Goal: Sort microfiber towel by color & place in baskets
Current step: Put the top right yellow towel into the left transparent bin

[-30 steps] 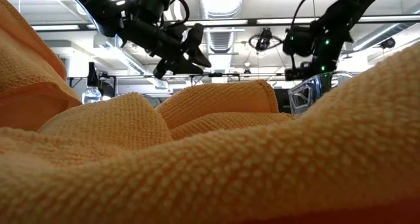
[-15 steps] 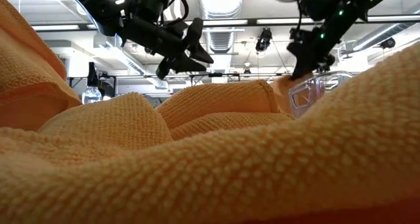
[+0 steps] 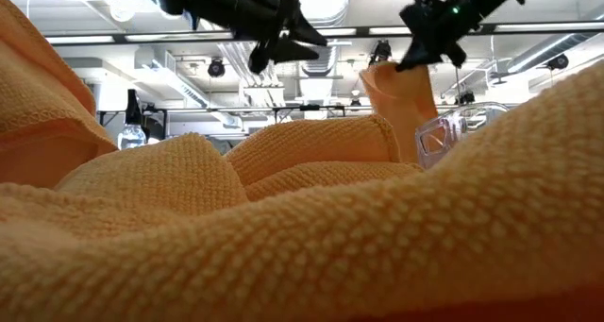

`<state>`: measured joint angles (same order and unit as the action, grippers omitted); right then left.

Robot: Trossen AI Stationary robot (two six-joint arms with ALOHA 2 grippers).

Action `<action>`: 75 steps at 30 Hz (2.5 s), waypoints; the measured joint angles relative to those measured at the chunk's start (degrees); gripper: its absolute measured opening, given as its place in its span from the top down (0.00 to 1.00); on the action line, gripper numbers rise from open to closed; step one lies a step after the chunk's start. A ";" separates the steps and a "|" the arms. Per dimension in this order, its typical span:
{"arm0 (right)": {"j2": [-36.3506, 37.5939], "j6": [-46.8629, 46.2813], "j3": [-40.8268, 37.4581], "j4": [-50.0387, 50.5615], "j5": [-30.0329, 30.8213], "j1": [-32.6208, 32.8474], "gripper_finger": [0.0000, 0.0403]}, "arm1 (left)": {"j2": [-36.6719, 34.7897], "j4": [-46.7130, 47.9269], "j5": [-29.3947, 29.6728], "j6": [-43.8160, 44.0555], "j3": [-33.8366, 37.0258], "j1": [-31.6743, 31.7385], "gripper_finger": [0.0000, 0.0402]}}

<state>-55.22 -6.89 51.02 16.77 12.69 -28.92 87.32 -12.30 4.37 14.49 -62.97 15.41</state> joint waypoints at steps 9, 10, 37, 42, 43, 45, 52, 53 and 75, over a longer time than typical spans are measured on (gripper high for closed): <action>-7.69 1.73 11.01 4.93 3.67 4.00 0.98 | -0.01 12.00 2.41 -7.99 -9.28 -0.75 0.63; -8.65 1.67 12.31 5.46 3.70 4.40 0.98 | -0.02 11.99 2.41 -8.14 -9.56 -0.75 0.63; -26.30 2.93 37.35 22.06 3.86 13.37 0.98 | 0.01 14.47 5.80 -11.92 -9.00 -0.18 0.63; -24.64 2.42 38.08 22.00 3.89 14.00 0.98 | 0.01 14.67 6.37 -11.88 -8.58 0.39 0.63; -24.47 2.44 38.23 21.96 3.87 14.07 0.98 | 0.01 14.67 6.38 -11.87 -8.56 0.42 0.63; -24.29 2.46 38.28 21.95 3.85 14.11 0.98 | 0.01 14.54 6.37 -11.83 -8.56 0.47 0.63; -24.78 2.48 38.28 21.90 3.83 14.57 0.98 | 0.03 13.82 5.56 -11.88 -8.91 0.45 0.63; -24.85 2.48 38.28 21.91 3.79 14.68 0.98 | 0.03 13.85 5.56 -11.88 -8.91 0.45 0.63; -25.93 2.63 38.34 20.42 3.85 15.93 0.98 | 0.05 13.91 5.56 -10.78 -8.91 0.45 0.85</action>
<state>-81.14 -4.25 89.36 37.19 16.53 -12.99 87.37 1.62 9.93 3.71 -71.88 15.86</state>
